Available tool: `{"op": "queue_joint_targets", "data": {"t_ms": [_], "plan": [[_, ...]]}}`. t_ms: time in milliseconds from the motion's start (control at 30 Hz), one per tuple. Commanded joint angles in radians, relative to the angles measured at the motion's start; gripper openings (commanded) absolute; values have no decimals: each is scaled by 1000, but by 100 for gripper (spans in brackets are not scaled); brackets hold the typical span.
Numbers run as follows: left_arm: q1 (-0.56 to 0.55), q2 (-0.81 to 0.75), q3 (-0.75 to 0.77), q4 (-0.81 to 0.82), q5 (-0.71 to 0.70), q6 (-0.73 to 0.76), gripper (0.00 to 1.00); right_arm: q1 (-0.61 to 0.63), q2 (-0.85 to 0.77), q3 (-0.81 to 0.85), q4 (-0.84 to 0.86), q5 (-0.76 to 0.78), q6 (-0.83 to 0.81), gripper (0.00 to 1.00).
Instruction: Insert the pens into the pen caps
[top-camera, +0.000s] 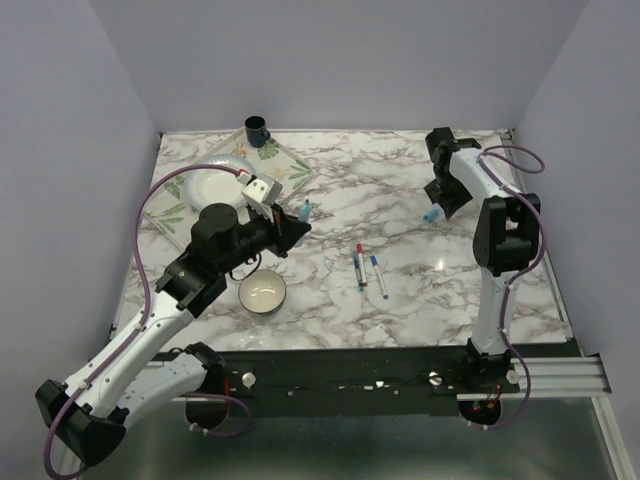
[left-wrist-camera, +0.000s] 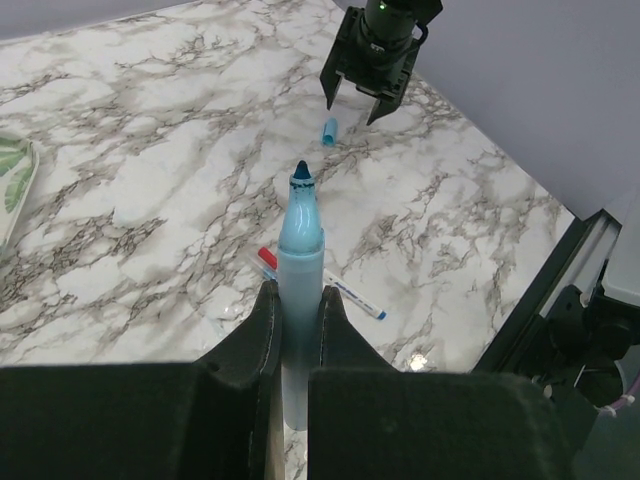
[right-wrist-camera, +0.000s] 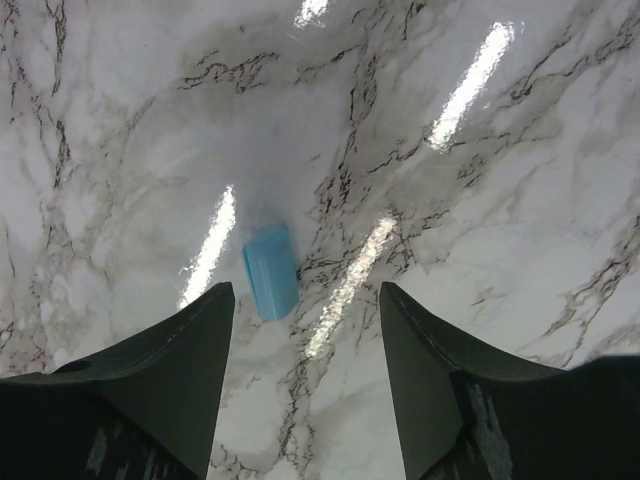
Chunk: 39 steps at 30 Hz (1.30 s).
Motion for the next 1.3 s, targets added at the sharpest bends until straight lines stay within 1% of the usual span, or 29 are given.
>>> {"op": "queue_joint_targets", "data": {"t_ms": [0,167,267,567,633,800,967,1267], "plan": [[-2,4,-7,20,-10,6,0,-1,68,60,-29,-4,40,67],[-2,-1,-10,23,-21,6,0,-1,105,88,-52,-30,71,67],[-2,4,-10,23,-21,8,0,-2,116,86,-38,-39,85,67],[-2,1,-9,23,-24,9,0,-2,124,83,-44,-21,111,64],[-1,-4,-9,22,-30,11,0,-1,122,85,-70,-21,120,64],[-1,-15,-10,20,-47,18,0,-1,96,45,-47,-36,82,61],[-1,-19,-10,17,-62,25,0,-1,102,54,-76,-51,54,59],[-1,-24,-12,16,-75,29,0,-2,82,17,-58,-48,-13,55]]}}
